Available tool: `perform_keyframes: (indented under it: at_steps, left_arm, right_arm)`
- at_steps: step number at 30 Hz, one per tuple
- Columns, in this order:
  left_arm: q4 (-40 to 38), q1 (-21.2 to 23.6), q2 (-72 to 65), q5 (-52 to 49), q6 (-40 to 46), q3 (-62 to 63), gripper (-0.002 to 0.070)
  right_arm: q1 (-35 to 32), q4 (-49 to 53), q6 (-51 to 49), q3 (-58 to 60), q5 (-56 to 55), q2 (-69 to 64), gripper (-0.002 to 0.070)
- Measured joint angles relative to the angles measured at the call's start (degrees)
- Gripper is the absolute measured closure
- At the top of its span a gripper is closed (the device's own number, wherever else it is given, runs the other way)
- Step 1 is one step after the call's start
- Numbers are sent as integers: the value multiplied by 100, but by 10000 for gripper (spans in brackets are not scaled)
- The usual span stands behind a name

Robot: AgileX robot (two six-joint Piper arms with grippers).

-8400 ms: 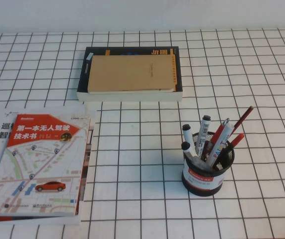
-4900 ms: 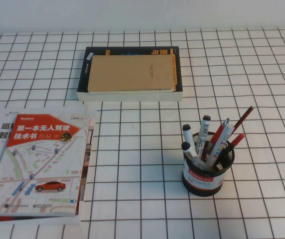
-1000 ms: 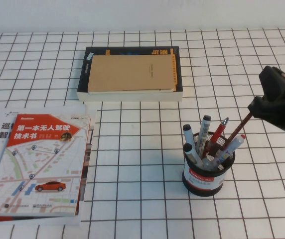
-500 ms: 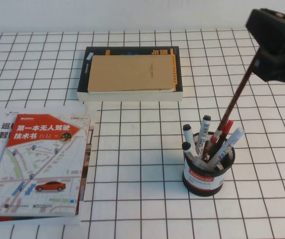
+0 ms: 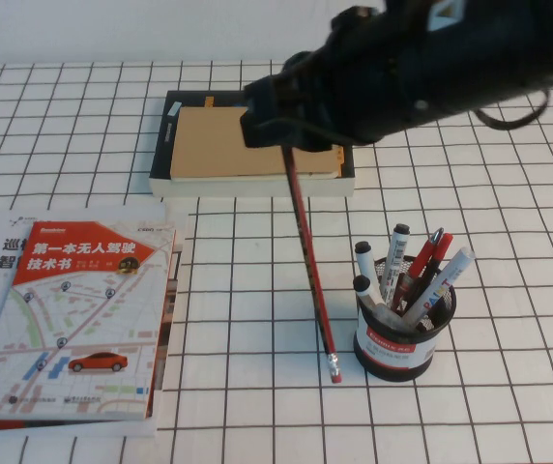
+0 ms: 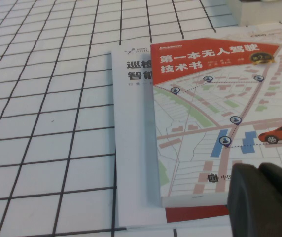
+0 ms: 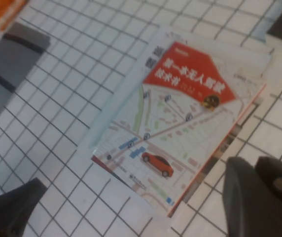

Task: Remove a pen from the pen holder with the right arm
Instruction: 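Take a marker out of the pen holder and lay it on the table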

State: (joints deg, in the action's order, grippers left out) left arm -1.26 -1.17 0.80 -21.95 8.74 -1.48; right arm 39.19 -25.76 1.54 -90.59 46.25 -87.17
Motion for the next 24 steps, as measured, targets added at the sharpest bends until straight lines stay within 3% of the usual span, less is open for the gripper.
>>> perform_keyframes:
  at_steps: [6,13,24]
  left_arm:
    - [0,0,0,0,0,0,679]
    - [0,0,0,0,0,0,679]
    - [0,0,0,0,0,0,679]
  right_arm:
    - [0,631,-1103,-1658,1209,-1549,670]
    - [0,1402,-2107,-3165,1677,-2997,670]
    - [-54,1757,-2552,-3539,1701,-3944,670]
